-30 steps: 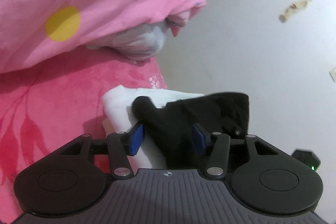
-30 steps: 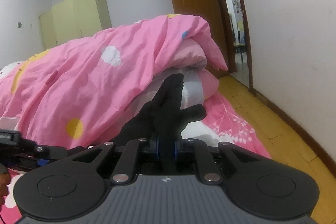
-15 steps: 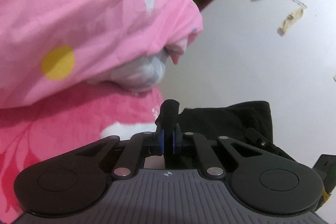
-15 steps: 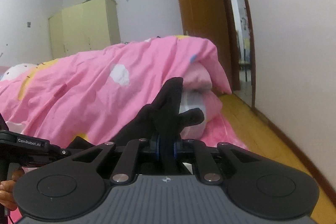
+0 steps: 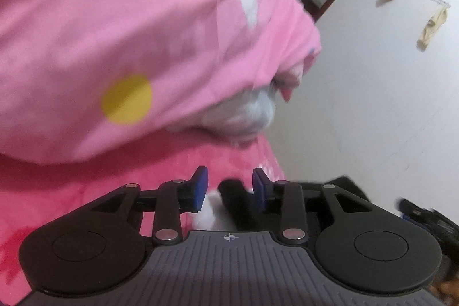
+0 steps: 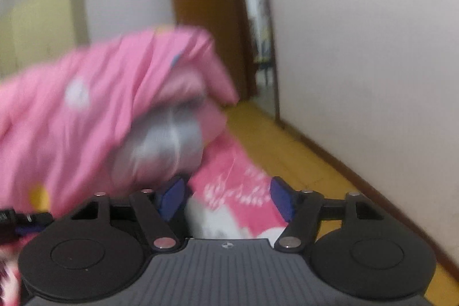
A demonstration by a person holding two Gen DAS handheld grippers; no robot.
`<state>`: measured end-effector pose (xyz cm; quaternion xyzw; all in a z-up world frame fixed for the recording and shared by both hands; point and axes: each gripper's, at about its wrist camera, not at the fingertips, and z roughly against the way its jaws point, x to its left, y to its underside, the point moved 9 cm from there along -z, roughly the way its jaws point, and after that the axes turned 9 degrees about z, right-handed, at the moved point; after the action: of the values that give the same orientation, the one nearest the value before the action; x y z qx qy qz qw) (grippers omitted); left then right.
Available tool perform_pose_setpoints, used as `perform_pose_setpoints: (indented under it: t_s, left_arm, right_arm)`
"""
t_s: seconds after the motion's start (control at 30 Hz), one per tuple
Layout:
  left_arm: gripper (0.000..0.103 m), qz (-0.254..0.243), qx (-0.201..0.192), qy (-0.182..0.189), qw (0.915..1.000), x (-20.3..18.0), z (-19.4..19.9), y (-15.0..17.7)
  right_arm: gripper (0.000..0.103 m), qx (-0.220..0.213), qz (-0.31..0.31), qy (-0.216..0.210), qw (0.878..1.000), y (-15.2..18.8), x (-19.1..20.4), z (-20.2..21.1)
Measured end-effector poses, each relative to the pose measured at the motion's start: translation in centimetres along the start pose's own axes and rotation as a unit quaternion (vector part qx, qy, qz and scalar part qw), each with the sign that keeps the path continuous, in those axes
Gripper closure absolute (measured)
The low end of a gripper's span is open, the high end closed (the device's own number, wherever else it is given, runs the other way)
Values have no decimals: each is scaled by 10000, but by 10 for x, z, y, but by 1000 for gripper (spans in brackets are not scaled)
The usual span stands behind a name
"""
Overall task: Fold clothes
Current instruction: 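Lift the black T-shirt with both grippers and carry it onto the clothes stack, then open both grippers to release the T-shirt on the stack and withdraw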
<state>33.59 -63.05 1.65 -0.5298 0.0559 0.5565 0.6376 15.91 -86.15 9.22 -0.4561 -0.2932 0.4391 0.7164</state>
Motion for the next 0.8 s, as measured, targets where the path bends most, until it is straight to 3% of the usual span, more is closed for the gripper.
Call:
perform_pose_setpoints:
  t_s: [0.07, 0.13, 0.2, 0.27, 0.33, 0.5, 0.53, 0.57, 0.6, 0.63, 0.73, 0.8]
  left_arm:
    - [69, -304, 111, 103, 9994, -11, 12, 6]
    - [69, -809, 327, 338, 9956, -26, 30, 23]
    - [69, -1477, 552, 617, 9856, -42, 53, 46]
    - [69, -2321, 587, 988, 9659, -64, 79, 75]
    - [69, -3206, 576, 1293, 9366, -86, 97, 109]
    - [69, -4207, 855, 1276, 8941, -97, 100, 171]
    - [69, -4290, 893, 1283, 8897, -96, 99, 177]
    - [69, -4343, 925, 1295, 8866, -94, 99, 181]
    - [69, -4363, 966, 1329, 8847, -92, 101, 182]
    - [69, -4389, 971, 1337, 8832, -93, 103, 183]
    - [70, -4591, 934, 1201, 8753, -93, 104, 186]
    - [70, -4624, 951, 1213, 8732, -93, 102, 189]
  right_arm:
    - [54, -238, -119, -100, 9996, 2, -9, 27]
    - [61, -355, -129, -230, 9990, 11, -10, 52]
    - [62, -417, -191, -343, 9984, 24, -12, 75]
    - [68, -411, -315, -435, 9977, 44, -13, 97]
    - [71, -415, -238, -620, 9969, 53, -5, 108]
    - [82, -103, 500, -1181, 9917, 83, 30, 113]
    - [83, 19, 662, -1022, 9926, 94, 27, 110]
    - [90, 223, 681, -732, 9947, 105, 16, 102]
    - [103, 373, 405, -605, 9967, 114, 1, 97]
    - [103, 516, 98, -496, 9974, 123, -15, 94]
    - [103, 218, -107, -175, 9996, 108, -26, 110]
    - [103, -66, 171, -307, 9994, 86, -8, 117]
